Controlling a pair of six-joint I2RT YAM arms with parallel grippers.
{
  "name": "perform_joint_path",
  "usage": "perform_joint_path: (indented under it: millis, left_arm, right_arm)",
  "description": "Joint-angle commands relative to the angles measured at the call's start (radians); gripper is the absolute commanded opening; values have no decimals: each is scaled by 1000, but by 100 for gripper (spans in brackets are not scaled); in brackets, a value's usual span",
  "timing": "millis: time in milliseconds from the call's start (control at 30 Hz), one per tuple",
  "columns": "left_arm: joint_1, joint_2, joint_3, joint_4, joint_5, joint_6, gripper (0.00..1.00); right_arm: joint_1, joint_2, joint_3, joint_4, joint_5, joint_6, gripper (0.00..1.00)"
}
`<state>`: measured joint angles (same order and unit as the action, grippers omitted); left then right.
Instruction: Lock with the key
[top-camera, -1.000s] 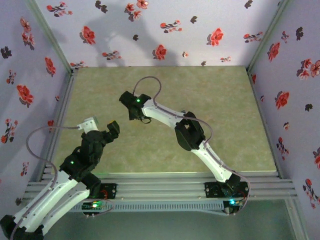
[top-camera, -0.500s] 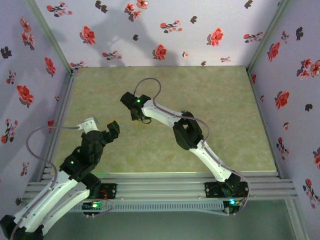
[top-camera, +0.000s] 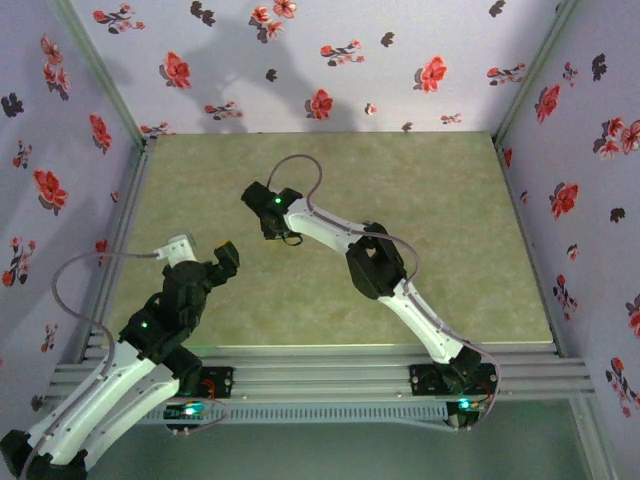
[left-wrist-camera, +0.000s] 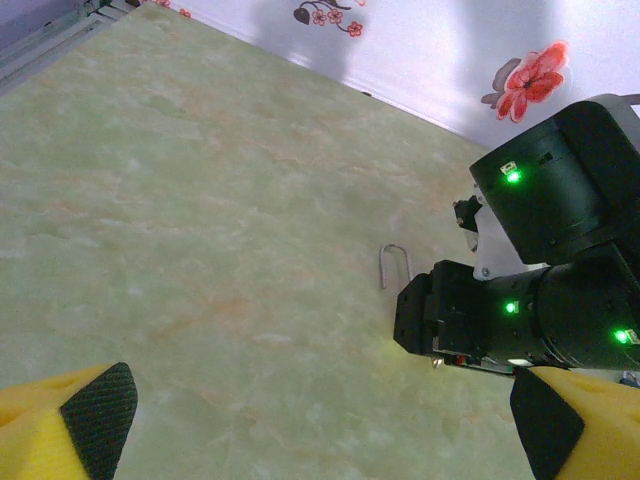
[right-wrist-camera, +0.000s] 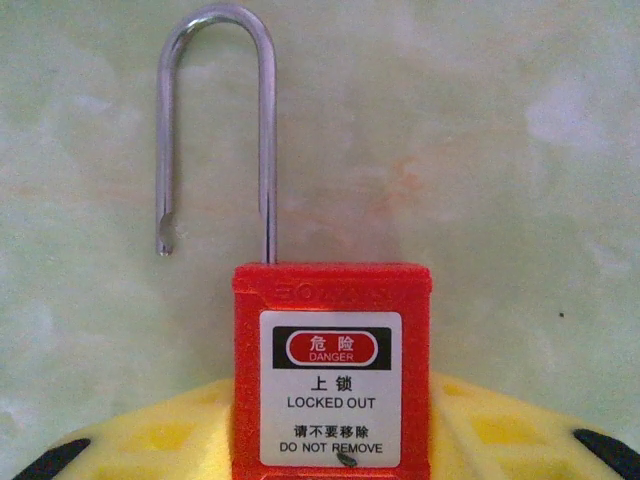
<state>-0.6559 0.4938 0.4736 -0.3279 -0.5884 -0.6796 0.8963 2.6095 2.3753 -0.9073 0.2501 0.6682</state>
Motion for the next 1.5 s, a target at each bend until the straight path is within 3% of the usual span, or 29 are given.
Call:
perform_joint_path:
  millis: [0,400,700,1167,1467]
  left_arm:
    - [7,-15,9,-8,-36,-19,100]
    - [7,-14,6,-7,-36,-19,100]
    - [7,-10,3,-4,-30,-21,100]
    - [7,71,18,18,32,-5,100]
    - [7,171,74,49,198,-34,100]
  right_arm:
    - [-19,44,20,-14,23,-18,40]
    - [-2,-14,-19,-35,37,-69,12]
    - [12,-186,-218,29,58,-116,0]
    - [15,-513,-649,215,-63,-192,0]
    - [12,-766,-957,363,-255,-214,0]
